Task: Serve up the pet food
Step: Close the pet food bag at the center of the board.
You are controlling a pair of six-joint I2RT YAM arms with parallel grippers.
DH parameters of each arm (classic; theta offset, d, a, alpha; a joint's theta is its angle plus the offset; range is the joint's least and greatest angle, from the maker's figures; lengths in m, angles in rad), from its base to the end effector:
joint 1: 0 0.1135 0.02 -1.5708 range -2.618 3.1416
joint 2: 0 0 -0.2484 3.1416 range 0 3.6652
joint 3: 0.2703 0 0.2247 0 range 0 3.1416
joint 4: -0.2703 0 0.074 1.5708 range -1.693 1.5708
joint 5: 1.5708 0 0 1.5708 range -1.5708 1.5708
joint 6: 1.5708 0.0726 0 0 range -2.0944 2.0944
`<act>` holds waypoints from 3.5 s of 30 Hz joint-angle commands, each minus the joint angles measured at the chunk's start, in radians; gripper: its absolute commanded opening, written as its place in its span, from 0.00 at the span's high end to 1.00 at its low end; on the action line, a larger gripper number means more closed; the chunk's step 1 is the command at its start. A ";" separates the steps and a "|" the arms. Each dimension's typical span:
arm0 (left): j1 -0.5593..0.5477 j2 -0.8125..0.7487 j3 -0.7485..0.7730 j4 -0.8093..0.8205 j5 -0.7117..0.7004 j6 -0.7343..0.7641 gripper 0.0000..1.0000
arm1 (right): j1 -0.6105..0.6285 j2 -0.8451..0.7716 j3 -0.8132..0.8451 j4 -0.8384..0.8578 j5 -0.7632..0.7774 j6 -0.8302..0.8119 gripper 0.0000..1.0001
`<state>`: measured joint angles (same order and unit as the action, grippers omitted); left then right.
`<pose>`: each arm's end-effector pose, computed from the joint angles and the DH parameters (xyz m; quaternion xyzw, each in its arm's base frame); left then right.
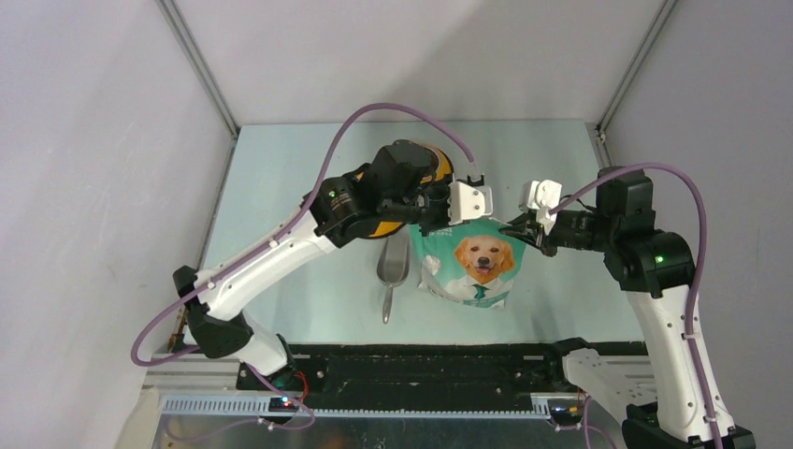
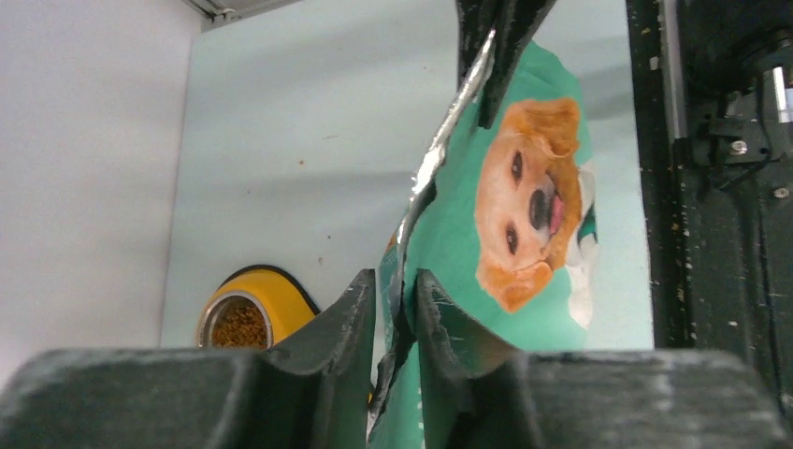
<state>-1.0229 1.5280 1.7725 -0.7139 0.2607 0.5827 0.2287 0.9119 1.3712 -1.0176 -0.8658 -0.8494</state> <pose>0.1577 -0.2944 0.4071 0.6550 0.5380 -0.2214 0.4821 0.1220 0.0852 0.3956 -0.5821 0.5769 0.2149 0.5312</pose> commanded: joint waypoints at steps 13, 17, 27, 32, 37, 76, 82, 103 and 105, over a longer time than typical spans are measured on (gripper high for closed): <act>0.013 0.036 0.129 -0.309 -0.041 0.159 0.75 | 0.016 -0.033 0.017 -0.006 -0.005 -0.002 1.00; 0.014 0.045 0.126 -0.343 -0.051 0.200 0.84 | 0.026 -0.027 0.016 -0.007 0.007 0.001 1.00; 0.014 0.028 0.133 -0.353 -0.175 0.254 0.99 | 0.038 -0.034 0.016 -0.005 0.045 0.011 1.00; 0.015 0.004 0.090 -0.318 -0.286 0.272 0.75 | 0.044 -0.040 0.016 -0.006 0.054 0.016 1.00; 0.015 -0.007 0.078 -0.395 -0.272 0.350 0.99 | 0.076 -0.033 0.016 0.011 0.086 0.042 1.00; 0.036 -0.076 0.004 -0.372 -0.406 0.390 1.00 | 0.197 -0.038 0.019 0.036 0.225 0.100 1.00; 0.036 -0.085 -0.002 -0.375 -0.463 0.386 0.97 | 0.210 -0.048 0.019 0.041 0.241 0.109 1.00; 0.045 -0.075 -0.031 -0.254 -0.576 0.427 0.93 | 0.236 -0.048 0.019 0.034 0.269 0.118 0.99; 0.043 -0.068 -0.016 -0.201 -0.645 0.394 0.73 | 0.237 -0.052 0.018 0.037 0.274 0.120 0.97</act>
<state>-1.0309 1.4746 1.7466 -0.9882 -0.0940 1.0080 0.4637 0.8944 1.3708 -0.9684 -0.6018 -0.7547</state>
